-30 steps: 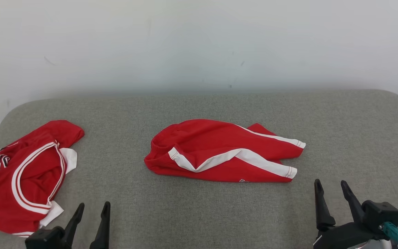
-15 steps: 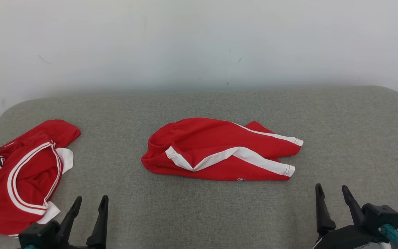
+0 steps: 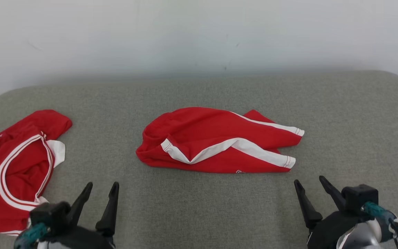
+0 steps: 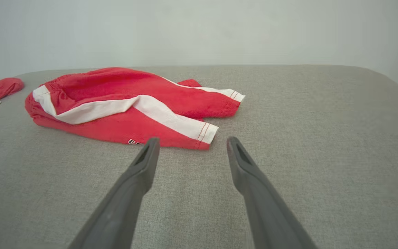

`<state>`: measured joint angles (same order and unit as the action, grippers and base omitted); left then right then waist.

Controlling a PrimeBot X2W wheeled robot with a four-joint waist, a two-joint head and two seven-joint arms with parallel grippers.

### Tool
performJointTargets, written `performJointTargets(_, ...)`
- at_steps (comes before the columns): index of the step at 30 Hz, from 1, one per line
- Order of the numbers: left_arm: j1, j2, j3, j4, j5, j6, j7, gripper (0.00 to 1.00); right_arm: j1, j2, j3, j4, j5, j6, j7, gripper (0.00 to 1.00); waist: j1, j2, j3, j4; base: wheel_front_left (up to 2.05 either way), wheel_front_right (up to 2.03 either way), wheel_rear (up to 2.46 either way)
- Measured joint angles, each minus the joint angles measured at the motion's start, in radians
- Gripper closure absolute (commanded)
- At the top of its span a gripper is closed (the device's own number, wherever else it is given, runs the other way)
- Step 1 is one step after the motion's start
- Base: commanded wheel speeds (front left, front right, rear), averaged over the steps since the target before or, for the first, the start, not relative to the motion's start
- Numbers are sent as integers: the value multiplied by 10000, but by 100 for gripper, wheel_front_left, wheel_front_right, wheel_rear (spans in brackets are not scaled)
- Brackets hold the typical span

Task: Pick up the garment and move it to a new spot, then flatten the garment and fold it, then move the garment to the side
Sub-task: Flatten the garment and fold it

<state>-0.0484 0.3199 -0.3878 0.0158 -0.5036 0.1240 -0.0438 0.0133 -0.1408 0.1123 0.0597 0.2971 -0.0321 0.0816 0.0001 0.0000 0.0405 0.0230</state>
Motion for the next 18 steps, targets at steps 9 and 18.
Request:
performJointTargets(9, -2315, 88, -500, 915, 345, -349, 1269, 0, -1145, -570, 270, 464, 0, 550, 1292, 0, 1, 1, 745, 1, 0, 0, 0)
performJointTargets(18, -4048, -157, -1220, 1988, 476, -907, 2629, 0, -2510, -491, 487, 1045, 0, 690, 2107, 0, 1, 1, 1614, -87, 0, 0, 0)
